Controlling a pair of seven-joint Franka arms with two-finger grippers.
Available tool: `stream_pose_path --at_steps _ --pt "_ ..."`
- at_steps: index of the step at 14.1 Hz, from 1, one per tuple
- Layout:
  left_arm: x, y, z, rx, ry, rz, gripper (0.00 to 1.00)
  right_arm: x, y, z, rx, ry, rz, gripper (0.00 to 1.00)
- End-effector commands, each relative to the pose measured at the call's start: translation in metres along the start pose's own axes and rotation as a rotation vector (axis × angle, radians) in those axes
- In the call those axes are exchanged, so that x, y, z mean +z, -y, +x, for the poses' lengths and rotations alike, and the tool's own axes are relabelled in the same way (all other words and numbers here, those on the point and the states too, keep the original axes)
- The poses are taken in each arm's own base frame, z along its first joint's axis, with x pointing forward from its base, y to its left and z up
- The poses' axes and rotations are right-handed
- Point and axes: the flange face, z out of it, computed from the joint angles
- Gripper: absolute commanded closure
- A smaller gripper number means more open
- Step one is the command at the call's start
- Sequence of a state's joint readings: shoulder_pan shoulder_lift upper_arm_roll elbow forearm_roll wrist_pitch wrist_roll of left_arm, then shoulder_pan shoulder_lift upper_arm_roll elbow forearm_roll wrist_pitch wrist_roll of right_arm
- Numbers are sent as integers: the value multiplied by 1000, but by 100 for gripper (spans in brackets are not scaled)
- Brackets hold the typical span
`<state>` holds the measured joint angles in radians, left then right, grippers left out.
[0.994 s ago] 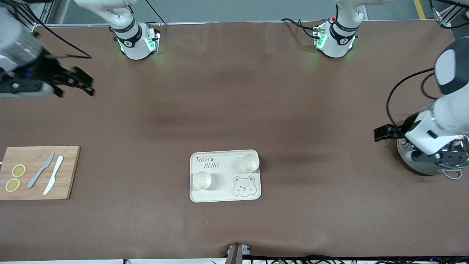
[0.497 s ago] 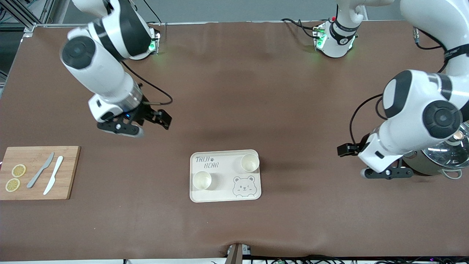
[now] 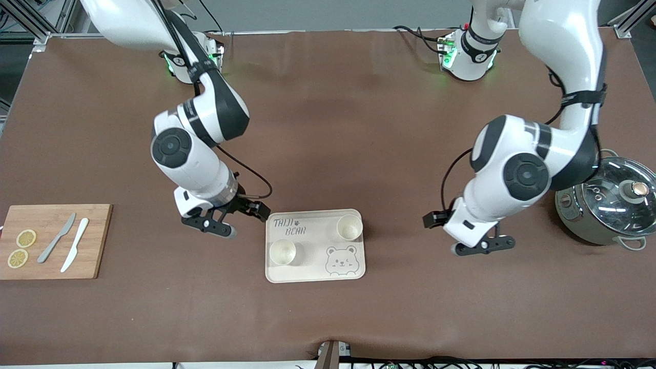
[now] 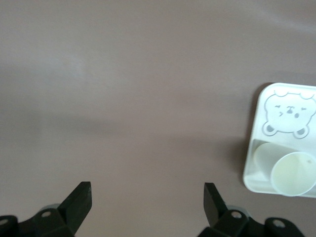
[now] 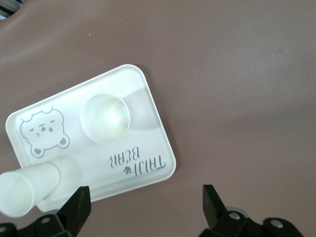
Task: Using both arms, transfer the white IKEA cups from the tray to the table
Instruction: 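Reach both open grippers toward the two white cups on the tray, then lower both grippers over the cup rims and close on the cups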
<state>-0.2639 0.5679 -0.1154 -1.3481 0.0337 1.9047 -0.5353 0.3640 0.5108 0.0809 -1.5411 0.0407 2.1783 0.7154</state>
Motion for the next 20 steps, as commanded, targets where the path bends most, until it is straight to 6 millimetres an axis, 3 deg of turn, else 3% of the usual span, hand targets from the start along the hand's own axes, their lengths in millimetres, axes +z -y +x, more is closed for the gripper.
stream_pose_path --at_steps 1,6,8,14,20 --pt "10 -19 -2 -46 -6 -41 0 16 11 20 -6 -42 -27 0" --pt "41 -80 -19 -104 -27 -100 0 54 16 27 50 -77 3 0" --pt "54 -96 -23 -112 -46 -121 0 66 13 30 51 -82 2 0" --pt "100 -129 -37 -102 -60 -145 0 101 15 33 39 -109 15 0" --pt "135 -146 -52 -73 -44 -132 0 128 20 29 30 -112 25 0"
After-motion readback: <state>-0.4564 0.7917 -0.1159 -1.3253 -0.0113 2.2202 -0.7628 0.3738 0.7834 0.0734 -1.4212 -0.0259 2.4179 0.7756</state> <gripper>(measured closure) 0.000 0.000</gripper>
